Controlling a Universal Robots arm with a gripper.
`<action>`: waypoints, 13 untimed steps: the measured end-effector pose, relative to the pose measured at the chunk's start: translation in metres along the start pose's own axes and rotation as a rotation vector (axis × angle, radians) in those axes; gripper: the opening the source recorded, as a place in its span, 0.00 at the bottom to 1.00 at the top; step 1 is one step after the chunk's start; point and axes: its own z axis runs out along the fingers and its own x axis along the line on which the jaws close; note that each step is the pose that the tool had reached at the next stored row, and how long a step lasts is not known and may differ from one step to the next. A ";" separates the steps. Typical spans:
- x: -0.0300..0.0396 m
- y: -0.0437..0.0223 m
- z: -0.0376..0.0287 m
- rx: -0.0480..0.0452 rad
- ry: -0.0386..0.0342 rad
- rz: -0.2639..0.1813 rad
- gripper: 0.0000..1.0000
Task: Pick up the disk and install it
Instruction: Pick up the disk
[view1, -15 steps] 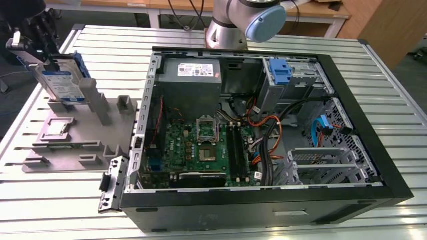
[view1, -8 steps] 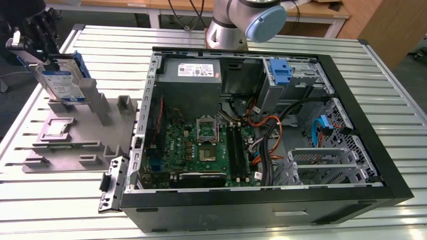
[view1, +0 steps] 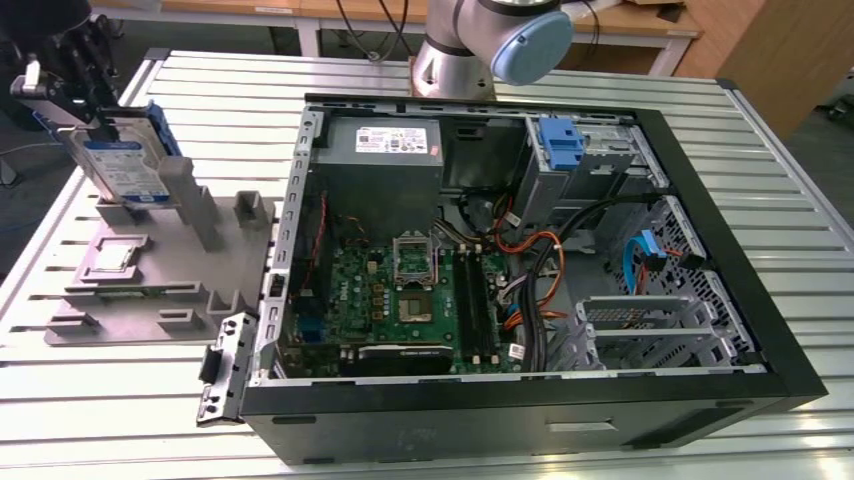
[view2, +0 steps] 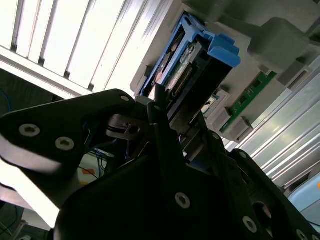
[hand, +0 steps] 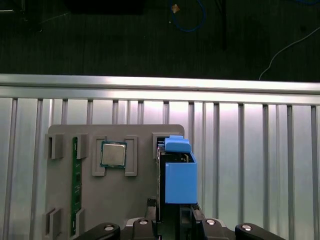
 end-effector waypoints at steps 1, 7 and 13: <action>0.0000 0.0000 -0.0011 0.0003 -0.0002 0.000 0.35; -0.0003 0.0005 -0.0122 0.0008 -0.0014 0.000 0.35; -0.0007 0.0011 -0.0260 0.0007 -0.0022 0.000 0.35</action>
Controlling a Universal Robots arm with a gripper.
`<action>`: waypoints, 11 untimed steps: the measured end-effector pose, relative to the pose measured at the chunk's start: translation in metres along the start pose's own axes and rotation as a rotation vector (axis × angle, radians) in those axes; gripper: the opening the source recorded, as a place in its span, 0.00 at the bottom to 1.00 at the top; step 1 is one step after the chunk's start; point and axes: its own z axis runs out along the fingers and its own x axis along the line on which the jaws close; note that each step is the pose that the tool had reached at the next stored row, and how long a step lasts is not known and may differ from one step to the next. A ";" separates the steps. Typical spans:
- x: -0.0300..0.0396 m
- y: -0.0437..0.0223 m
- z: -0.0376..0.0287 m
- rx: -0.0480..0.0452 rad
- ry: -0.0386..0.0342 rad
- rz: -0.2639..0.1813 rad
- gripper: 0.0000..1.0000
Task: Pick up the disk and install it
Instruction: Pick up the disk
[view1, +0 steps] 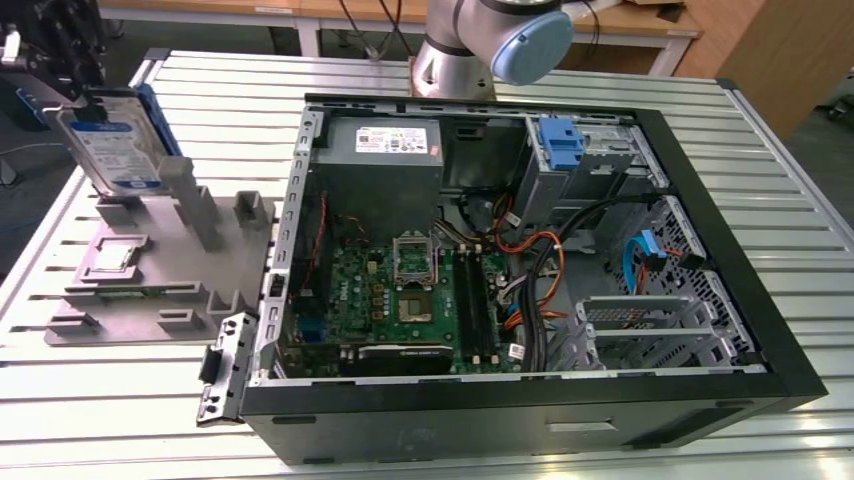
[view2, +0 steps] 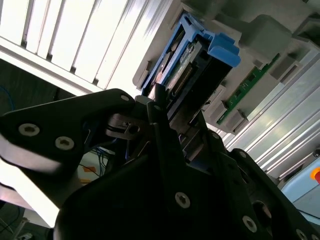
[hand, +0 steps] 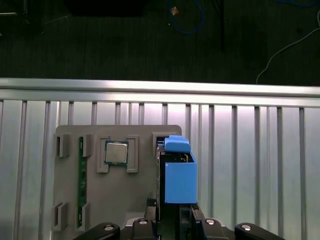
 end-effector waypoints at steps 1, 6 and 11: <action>-0.0001 0.0001 -0.0026 -0.0001 0.0000 0.000 0.35; -0.0005 0.0007 -0.0159 -0.0001 -0.0002 0.000 0.35; -0.0006 0.0009 -0.0209 0.0001 -0.0003 0.000 0.35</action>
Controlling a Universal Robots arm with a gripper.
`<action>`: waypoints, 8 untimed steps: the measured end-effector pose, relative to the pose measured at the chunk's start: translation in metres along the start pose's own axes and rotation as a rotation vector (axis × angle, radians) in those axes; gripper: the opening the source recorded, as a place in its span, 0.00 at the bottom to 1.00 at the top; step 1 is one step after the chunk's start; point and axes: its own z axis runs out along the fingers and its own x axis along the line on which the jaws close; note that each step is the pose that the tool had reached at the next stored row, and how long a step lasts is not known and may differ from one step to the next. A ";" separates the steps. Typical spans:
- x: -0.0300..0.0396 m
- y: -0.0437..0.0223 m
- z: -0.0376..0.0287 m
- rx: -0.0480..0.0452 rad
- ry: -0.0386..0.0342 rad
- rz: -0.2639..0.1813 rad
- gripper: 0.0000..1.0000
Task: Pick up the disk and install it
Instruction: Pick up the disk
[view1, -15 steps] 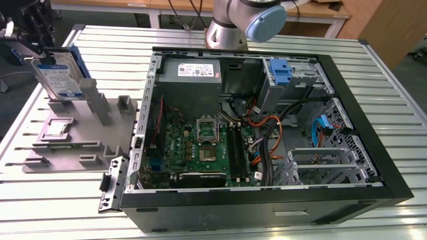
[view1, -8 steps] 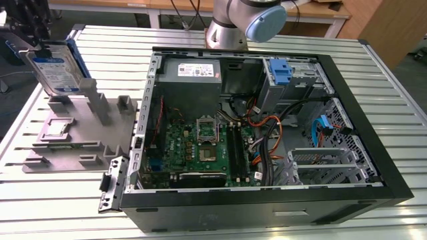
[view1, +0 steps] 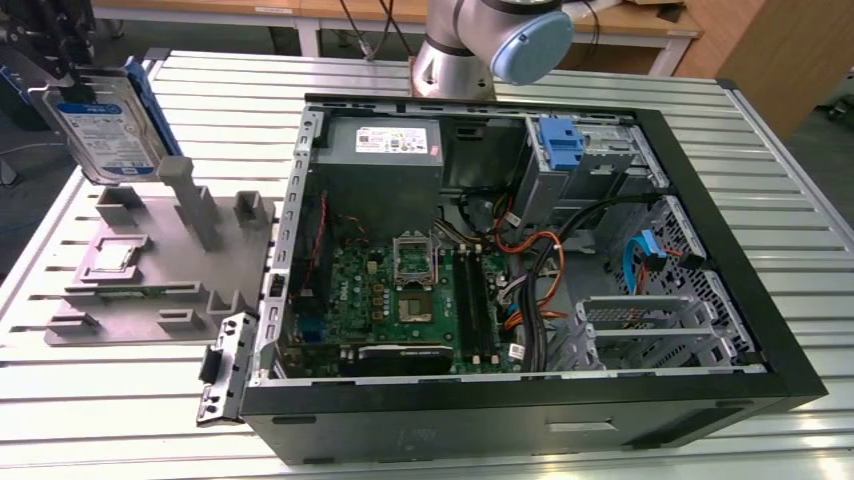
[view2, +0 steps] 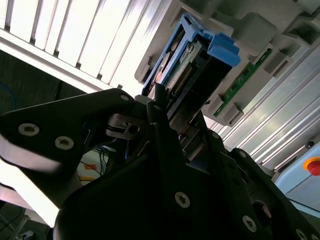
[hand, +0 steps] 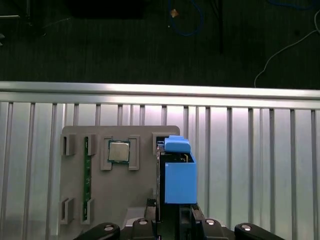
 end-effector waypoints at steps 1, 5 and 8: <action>0.0000 0.0000 0.0000 0.0000 0.0000 0.000 0.35; -0.0001 0.0001 -0.0015 -0.0008 0.0004 0.000 0.35; -0.0002 0.0004 -0.0082 -0.0003 0.0002 0.000 0.35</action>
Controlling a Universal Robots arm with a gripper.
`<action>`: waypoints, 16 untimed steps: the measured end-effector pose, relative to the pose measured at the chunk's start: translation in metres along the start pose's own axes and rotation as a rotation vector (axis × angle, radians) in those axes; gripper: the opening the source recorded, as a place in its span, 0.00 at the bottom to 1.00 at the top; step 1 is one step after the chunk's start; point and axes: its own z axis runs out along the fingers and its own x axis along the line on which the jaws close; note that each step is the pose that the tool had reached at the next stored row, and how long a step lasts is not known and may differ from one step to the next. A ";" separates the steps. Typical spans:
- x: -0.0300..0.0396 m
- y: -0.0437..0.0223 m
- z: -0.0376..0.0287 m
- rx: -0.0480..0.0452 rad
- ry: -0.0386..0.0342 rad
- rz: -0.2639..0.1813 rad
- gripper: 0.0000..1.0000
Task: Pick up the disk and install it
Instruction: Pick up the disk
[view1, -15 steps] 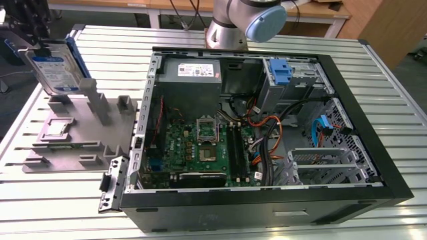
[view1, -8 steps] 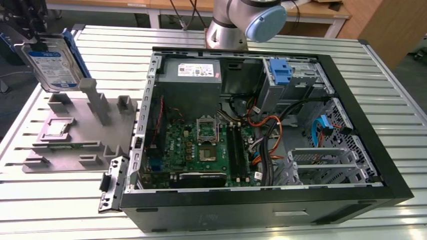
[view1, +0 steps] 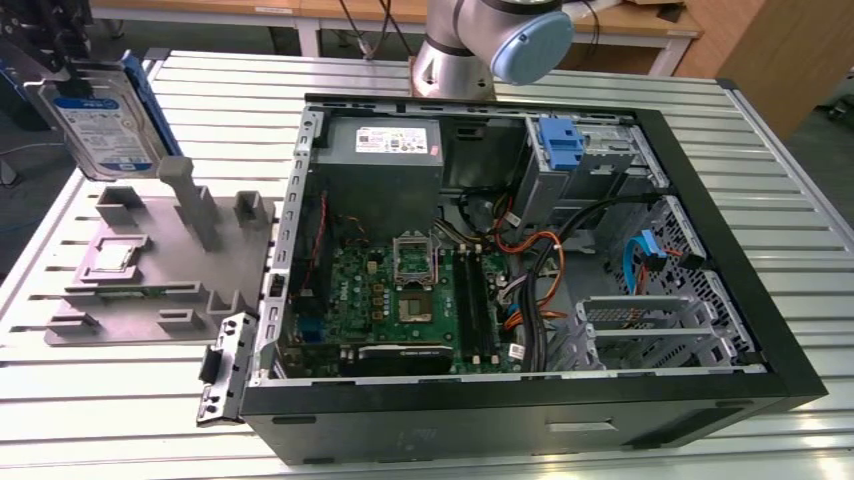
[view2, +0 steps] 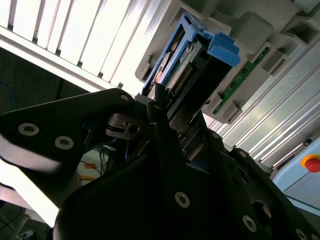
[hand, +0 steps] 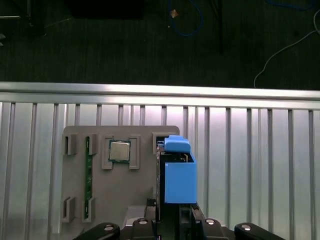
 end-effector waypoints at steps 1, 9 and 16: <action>-0.0001 0.0001 -0.0028 0.0000 0.0000 0.000 0.35; -0.0007 0.0010 -0.0235 0.0001 -0.0001 0.000 0.35; -0.0007 0.0011 -0.0254 0.0001 -0.0001 0.000 0.35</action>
